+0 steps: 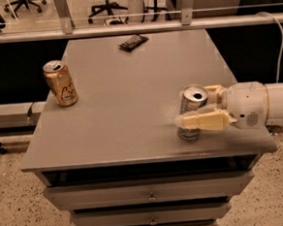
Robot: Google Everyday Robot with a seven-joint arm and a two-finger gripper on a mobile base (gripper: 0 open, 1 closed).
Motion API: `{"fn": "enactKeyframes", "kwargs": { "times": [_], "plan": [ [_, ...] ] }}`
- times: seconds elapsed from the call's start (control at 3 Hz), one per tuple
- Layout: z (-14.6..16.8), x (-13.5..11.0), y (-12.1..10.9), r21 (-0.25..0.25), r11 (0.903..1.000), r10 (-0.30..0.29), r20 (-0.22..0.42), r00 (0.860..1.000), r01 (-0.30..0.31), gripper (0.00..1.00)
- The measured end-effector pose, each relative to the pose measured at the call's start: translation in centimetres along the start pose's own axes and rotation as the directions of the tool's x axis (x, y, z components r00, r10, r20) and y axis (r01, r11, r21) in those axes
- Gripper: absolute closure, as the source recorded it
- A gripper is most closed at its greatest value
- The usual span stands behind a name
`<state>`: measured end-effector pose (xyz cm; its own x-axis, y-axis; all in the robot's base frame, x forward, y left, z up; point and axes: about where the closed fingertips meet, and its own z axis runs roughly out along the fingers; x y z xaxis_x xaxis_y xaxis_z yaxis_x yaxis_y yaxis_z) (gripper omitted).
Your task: Move redbull can near rxbar chocolate
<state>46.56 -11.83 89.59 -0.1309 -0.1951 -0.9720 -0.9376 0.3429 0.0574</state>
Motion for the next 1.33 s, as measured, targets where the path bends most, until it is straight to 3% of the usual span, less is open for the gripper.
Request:
{"fn": "enactKeyframes", "kwargs": {
  "times": [0.33,0.67,1.0,1.33],
  "plan": [
    [-0.1,0.0,-0.2,0.005,1.0000,0.000,0.016,1.000,0.000,0.65],
    [-1.1,-1.2,-2.3,0.043,0.9969,-0.067,0.024,0.997,0.066,0.96],
    [-2.3,-3.3,-4.6,0.087,0.9864,-0.142,0.029,0.989,0.140,1.00],
    [-2.3,-3.4,-4.7,0.092,0.9855,-0.146,0.032,0.989,0.142,1.00]
  ]
}}
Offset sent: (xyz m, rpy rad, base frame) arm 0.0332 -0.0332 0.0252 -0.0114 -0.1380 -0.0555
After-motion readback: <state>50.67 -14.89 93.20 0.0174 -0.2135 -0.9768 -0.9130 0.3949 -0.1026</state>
